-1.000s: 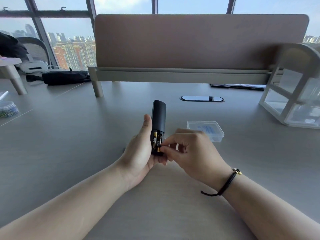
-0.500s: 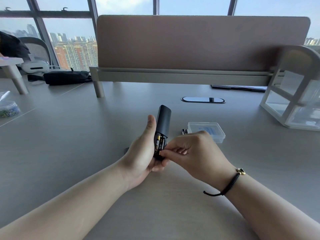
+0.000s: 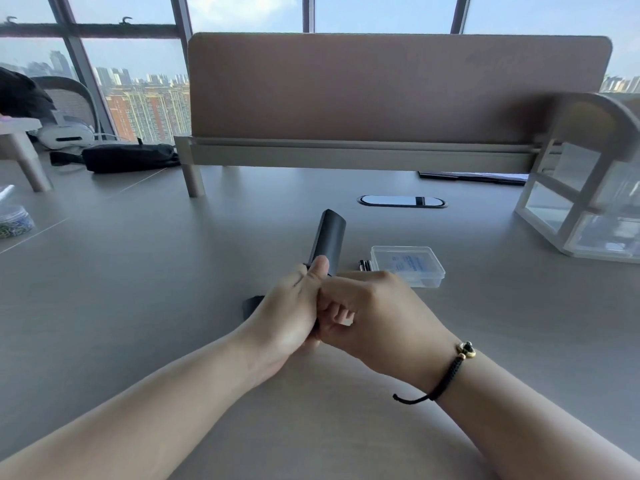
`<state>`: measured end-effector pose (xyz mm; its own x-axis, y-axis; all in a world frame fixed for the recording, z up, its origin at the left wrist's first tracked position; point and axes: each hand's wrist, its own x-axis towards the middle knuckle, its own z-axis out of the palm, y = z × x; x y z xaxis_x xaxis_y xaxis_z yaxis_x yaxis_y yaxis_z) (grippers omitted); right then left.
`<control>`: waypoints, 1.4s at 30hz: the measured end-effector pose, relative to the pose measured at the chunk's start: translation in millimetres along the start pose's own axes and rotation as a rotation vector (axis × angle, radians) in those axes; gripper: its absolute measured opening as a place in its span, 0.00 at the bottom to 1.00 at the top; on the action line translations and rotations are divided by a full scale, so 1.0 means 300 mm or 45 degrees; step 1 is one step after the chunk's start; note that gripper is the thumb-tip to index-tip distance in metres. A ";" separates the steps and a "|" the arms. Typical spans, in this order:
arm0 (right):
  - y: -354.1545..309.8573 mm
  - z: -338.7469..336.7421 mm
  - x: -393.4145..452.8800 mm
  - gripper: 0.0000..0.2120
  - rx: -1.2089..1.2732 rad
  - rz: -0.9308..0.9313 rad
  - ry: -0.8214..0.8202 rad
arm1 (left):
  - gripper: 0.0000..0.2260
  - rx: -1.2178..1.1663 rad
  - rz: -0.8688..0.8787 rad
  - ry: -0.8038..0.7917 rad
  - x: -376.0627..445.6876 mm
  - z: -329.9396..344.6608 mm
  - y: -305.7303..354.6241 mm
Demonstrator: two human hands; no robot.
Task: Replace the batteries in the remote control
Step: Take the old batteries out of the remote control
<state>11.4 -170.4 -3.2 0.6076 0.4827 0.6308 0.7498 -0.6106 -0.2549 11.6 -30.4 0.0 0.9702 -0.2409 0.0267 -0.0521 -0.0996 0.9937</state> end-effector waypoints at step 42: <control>0.001 0.016 -0.017 0.17 0.192 0.571 -0.304 | 0.01 -0.030 0.097 0.563 0.069 -0.041 -0.050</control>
<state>9.7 -170.1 -10.0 0.9068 0.3353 0.2556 0.4214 -0.7015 -0.5747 35.4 -22.0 -13.0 0.9720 0.1896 0.1392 -0.1271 -0.0743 0.9891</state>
